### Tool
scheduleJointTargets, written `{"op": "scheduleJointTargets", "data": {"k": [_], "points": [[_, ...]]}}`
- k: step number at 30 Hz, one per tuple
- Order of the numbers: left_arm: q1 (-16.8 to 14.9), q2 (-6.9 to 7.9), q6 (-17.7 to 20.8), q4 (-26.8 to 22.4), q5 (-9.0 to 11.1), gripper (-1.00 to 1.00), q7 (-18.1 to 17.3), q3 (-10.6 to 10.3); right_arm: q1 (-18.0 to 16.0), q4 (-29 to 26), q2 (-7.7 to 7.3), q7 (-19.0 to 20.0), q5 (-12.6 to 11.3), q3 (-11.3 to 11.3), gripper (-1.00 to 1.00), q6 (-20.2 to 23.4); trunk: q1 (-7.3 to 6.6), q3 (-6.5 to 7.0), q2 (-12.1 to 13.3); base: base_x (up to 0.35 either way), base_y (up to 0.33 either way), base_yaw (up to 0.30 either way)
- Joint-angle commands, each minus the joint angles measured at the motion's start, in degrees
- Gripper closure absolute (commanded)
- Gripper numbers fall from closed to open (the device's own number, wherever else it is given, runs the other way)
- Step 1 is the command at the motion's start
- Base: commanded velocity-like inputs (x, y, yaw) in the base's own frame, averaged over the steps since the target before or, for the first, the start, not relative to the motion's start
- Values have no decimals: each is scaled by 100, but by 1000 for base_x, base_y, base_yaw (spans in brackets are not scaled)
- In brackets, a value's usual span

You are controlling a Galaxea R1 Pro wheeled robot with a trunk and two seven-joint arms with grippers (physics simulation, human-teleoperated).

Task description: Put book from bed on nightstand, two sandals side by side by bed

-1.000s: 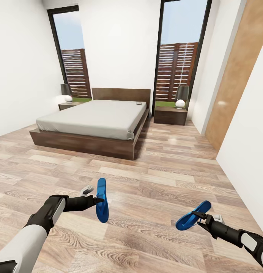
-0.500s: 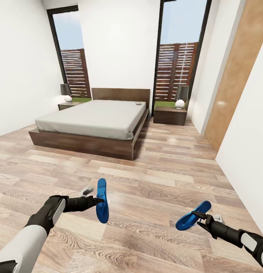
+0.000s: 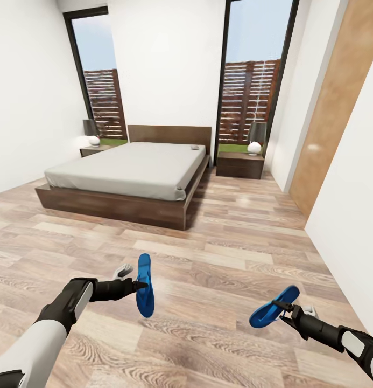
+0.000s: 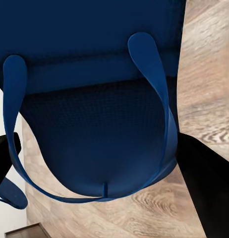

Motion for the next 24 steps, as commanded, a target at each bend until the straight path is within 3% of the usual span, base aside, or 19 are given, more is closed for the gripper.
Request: {"op": "scheduleJointTargets", "data": {"k": [1, 24], "points": [[-3, 0, 45, -1, 33, 100, 4, 8, -2, -1, -1, 4, -10, -17, 100, 46, 0, -6, -2, 136, -105, 0], [-3, 0, 45, -1, 33, 100, 4, 8, -2, -7, -1, 2, 15, -10, 100, 41, 0, -6, -2, 137, -99, 0]]}}
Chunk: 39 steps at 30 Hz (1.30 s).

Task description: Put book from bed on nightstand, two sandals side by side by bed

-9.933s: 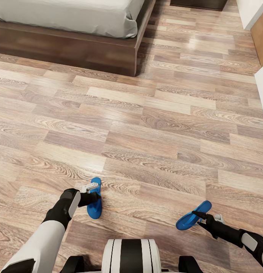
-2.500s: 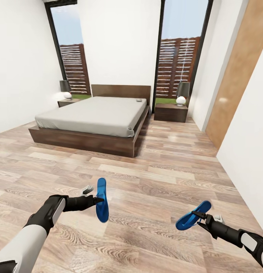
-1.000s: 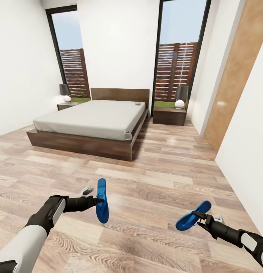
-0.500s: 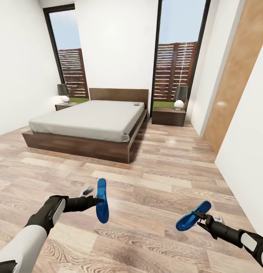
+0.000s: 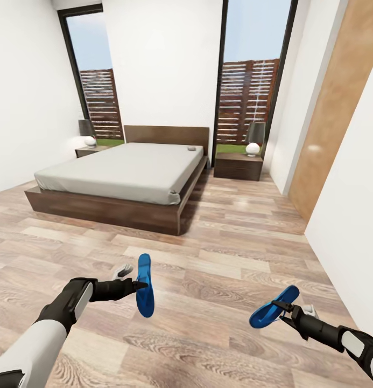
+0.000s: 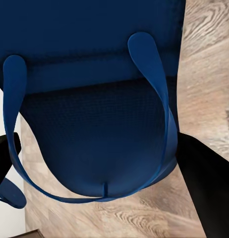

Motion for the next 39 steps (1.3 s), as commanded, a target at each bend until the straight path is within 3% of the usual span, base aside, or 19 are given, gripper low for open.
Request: {"op": "scheduleJointTargets", "data": {"k": [1, 39], "points": [[-3, 0, 45, -1, 33, 100, 4, 8, -4, -2, -1, 8, -10, -17, 100, 47, 0, -6, -2, 137, -99, 0], [-3, 0, 45, -1, 33, 100, 4, 8, -2, 5, 25, -23, -19, -17, 100, 38, 0, -6, -2, 144, -47, 0]]}}
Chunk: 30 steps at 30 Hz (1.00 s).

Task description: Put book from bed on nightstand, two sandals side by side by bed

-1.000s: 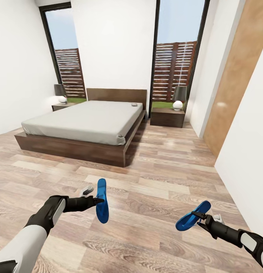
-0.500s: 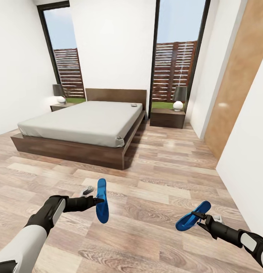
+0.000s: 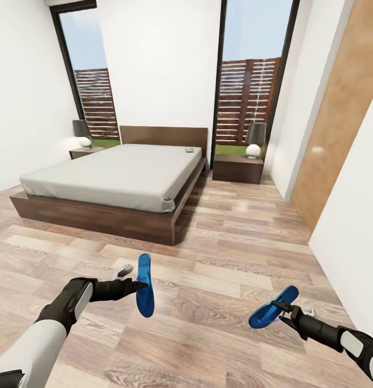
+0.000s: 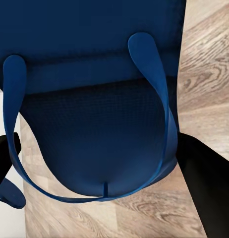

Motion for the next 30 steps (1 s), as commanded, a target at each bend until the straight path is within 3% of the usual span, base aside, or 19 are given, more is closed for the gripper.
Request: {"op": "scheduleJointTargets", "data": {"k": [1, 30], "points": [[-3, 0, 45, -1, 33, 100, 4, 8, -2, -1, 1, 5, -13, -18, 100, 47, 0, -6, -2, 146, -97, 0], [-3, 0, 45, -1, 33, 100, 4, 7, -2, -7, 8, 26, -15, -13, 100, 41, 0, -6, -2, 170, -126, 0]]}}
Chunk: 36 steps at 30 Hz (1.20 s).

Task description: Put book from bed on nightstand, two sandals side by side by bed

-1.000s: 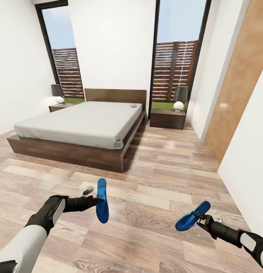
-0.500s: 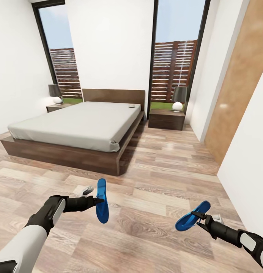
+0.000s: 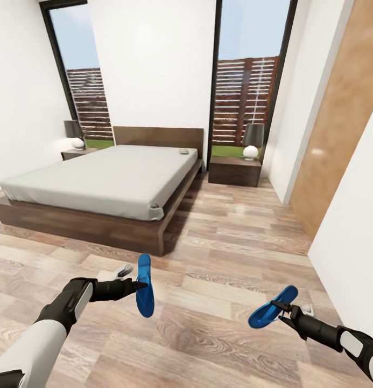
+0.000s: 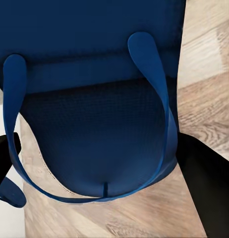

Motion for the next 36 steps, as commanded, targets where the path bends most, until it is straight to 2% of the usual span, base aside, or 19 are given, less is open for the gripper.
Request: {"op": "scheduleJointTargets", "data": {"k": [1, 22, 36], "points": [[-3, 0, 49, -1, 41, 100, 3, 9, -2, -3, -1, -1, -17, -30, 100, 51, 1, -5, -2, 193, -121, 0], [-3, 0, 49, -1, 41, 100, 3, 10, -2, -5, -2, -11, -7, -26, 100, 49, 1, -5, -2, 193, -118, 0], [-3, 0, 49, -1, 41, 100, 3, 10, -2, -5, 0, -32, -57, -40, 100, 88, 1, -7, -2, 193, -15, 3]]}}
